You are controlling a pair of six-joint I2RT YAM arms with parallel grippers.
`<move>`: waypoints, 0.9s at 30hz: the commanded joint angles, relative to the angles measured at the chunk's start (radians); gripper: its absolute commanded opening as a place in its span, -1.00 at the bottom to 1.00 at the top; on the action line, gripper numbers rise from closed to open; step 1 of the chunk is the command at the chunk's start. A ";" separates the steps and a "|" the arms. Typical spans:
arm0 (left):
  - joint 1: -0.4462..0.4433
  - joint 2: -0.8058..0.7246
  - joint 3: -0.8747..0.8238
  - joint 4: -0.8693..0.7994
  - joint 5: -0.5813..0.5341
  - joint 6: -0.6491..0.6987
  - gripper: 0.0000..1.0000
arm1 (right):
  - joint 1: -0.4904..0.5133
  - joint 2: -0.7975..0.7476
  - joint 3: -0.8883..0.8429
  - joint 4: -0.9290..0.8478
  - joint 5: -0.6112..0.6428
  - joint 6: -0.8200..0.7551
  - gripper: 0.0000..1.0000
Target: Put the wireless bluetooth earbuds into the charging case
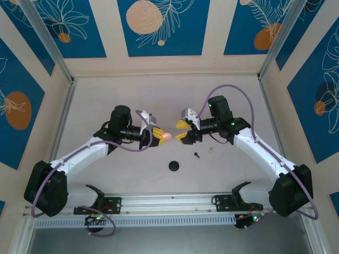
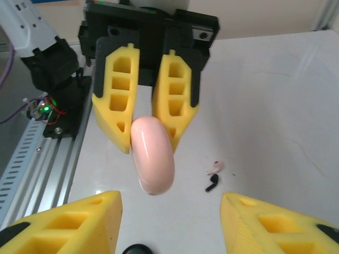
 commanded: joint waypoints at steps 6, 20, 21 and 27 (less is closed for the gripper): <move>0.006 -0.032 0.024 -0.012 0.051 0.061 -0.84 | 0.065 0.072 0.073 -0.103 -0.056 -0.126 -0.03; 0.006 -0.046 0.018 -0.007 0.056 0.056 -0.86 | 0.088 0.141 0.125 -0.110 -0.080 -0.152 -0.43; 0.006 -0.046 0.018 -0.009 0.053 0.057 -0.86 | 0.089 0.141 0.125 -0.110 -0.082 -0.155 -0.47; 0.006 -0.050 0.017 -0.011 0.026 0.057 -0.42 | 0.079 0.124 0.104 -0.080 -0.092 -0.156 -0.73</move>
